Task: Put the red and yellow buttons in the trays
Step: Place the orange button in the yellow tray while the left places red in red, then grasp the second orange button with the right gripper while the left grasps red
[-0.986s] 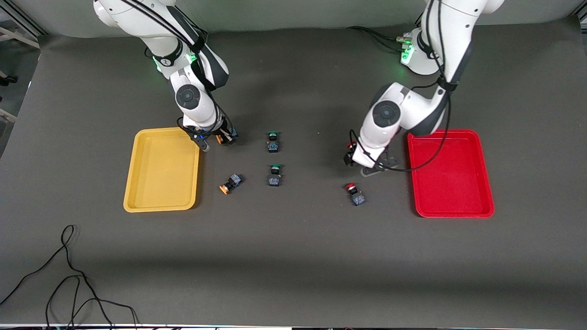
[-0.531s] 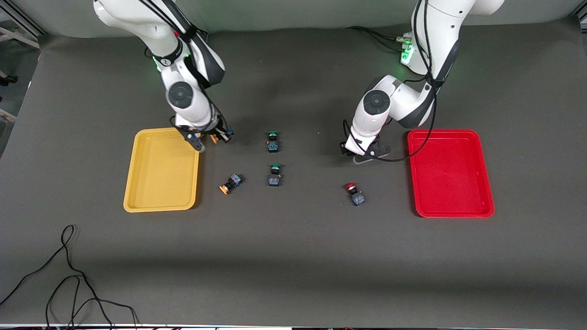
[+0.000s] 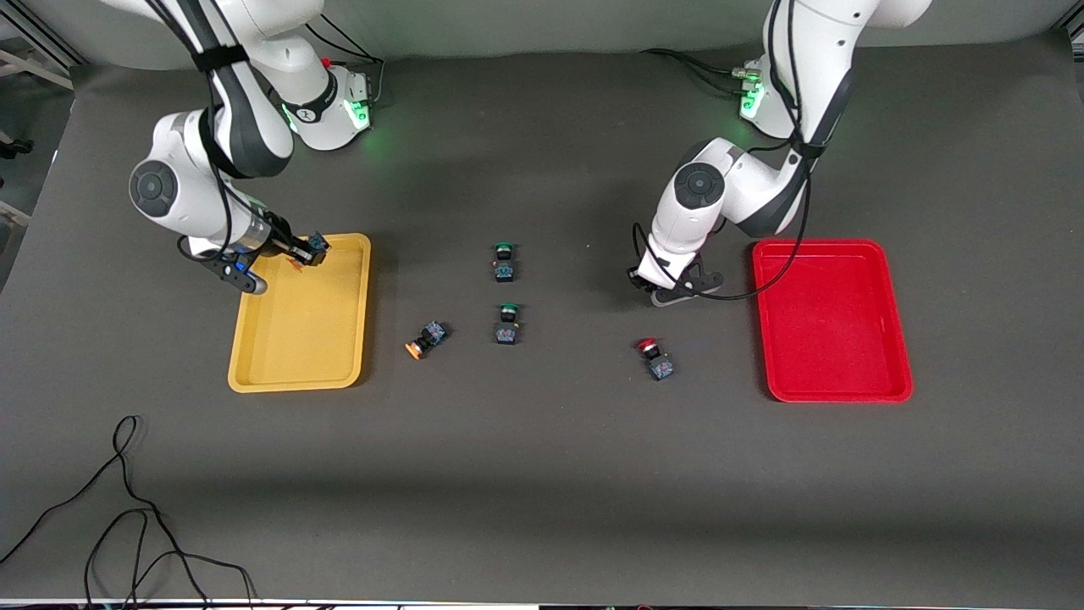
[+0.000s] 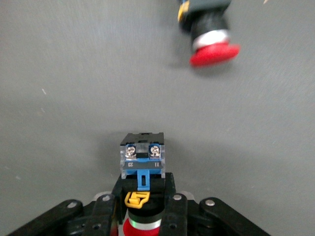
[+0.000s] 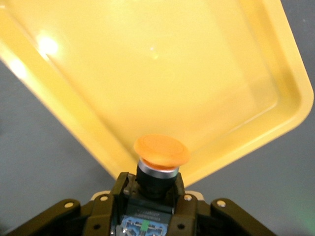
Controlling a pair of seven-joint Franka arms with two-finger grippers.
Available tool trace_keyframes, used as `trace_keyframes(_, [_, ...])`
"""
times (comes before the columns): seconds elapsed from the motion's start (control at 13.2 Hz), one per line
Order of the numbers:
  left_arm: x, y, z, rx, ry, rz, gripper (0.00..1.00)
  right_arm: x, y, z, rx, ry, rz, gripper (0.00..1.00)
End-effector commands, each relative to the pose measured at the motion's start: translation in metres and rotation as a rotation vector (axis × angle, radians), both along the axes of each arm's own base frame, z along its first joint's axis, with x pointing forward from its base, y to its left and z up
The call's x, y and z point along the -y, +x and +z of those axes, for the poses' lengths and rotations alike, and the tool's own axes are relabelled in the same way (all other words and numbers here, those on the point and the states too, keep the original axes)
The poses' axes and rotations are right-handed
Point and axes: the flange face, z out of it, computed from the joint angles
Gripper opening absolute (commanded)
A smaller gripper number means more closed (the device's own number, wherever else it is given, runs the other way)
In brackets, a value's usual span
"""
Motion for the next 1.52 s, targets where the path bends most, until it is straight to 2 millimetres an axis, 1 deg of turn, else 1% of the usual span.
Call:
trace_keyframes(0.0, [-0.021, 0.050, 0.064, -0.033, 0.068, -0.029, 0.00, 0.018, 0.009, -0.029, 0.010, -0.002, 0.041, 0.03])
trace_keyframes(0.08, [-0.029, 0.058, 0.084, -0.054, 0.090, -0.055, 0.00, 0.022, 0.009, -0.039, 0.014, -0.012, 0.046, 0.04])
trace_keyframes(0.15, [-0.051, 0.065, 0.103, -0.057, 0.099, -0.069, 0.00, 0.024, 0.009, -0.050, 0.009, -0.022, 0.056, 0.05])
trace_keyframes(0.23, [-0.079, 0.070, 0.120, -0.065, 0.110, -0.099, 0.00, 0.032, 0.010, -0.058, 0.013, -0.031, 0.047, 0.13])
trace_keyframes(0.3, [-0.104, 0.067, 0.133, -0.086, 0.124, -0.130, 0.00, 0.034, 0.010, -0.061, 0.016, -0.035, 0.044, 0.28])
trace_keyframes(0.38, [-0.130, 0.058, 0.137, -0.090, 0.133, -0.125, 0.00, 0.034, 0.011, -0.061, 0.018, -0.036, 0.044, 0.89])
trace_keyframes(0.46, [-0.146, 0.045, 0.136, -0.072, 0.160, -0.138, 0.00, 0.034, 0.012, -0.059, 0.022, -0.036, 0.041, 1.00])
trace_keyframes(0.53, [-0.165, 0.039, 0.128, -0.062, 0.165, -0.137, 0.00, 0.034, 0.013, -0.057, 0.025, -0.034, 0.041, 1.00])
trace_keyframes(0.61, [-0.193, 0.038, 0.118, -0.065, 0.159, -0.150, 0.00, 0.033, 0.014, -0.054, 0.029, -0.033, 0.037, 1.00])
trace_keyframes(0.68, [-0.218, 0.038, 0.107, -0.066, 0.150, -0.180, 0.00, 0.032, 0.017, -0.046, 0.043, -0.030, 0.023, 1.00])
trace_keyframes(0.76, [-0.244, 0.037, 0.095, -0.045, 0.138, -0.197, 0.00, 0.028, 0.021, -0.031, 0.072, -0.018, 0.024, 1.00])
trace_keyframes(0.83, [-0.265, 0.031, 0.076, -0.025, 0.125, -0.202, 0.00, 0.023, 0.029, -0.012, 0.084, -0.004, 0.021, 1.00])
trace_keyframes(0.91, [-0.271, 0.022, 0.055, -0.021, 0.113, -0.201, 0.00, 0.015, 0.040, 0.004, 0.081, 0.001, -0.005, 1.00])
trace_keyframes(0.99, [-0.276, 0.012, 0.036, -0.014, 0.102, -0.192, 0.00, -0.005, 0.056, 0.024, 0.081, 0.013, -0.026, 1.00])
trace_keyframes(1.06, [-0.288, -0.001, 0.020, -0.008, 0.092, -0.170, 0.00, -0.038, 0.072, 0.045, 0.087, 0.032, -0.037, 1.00])
trace_keyframes(1.14, [-0.293, -0.013, 0.007, -0.001, 0.083, -0.161, 0.00, -0.063, 0.084, 0.062, 0.087, 0.035, -0.062, 1.00])
trace_keyframes(1.21, [-0.293, -0.026, -0.002, -0.007, 0.078, -0.163, 0.00, -0.087, 0.098, 0.072, 0.088, 0.031, -0.085, 1.00])
trace_keyframes(1.29, [-0.293, -0.038, -0.007, -0.022, 0.078, -0.163, 0.00, -0.112, 0.104, 0.076, 0.088, 0.033, -0.073, 1.00])
trace_keyframes(1.37, [-0.293, -0.045, -0.011, -0.035, 0.078, -0.164, 0.00, -0.138, 0.111, 0.076, 0.092, 0.037, -0.072, 1.00])
trace_keyframes(1.44, [-0.294, -0.049, -0.014, -0.033, 0.075, -0.163, 0.00, -0.160, 0.116, 0.069, 0.085, 0.035, -0.088, 1.00])
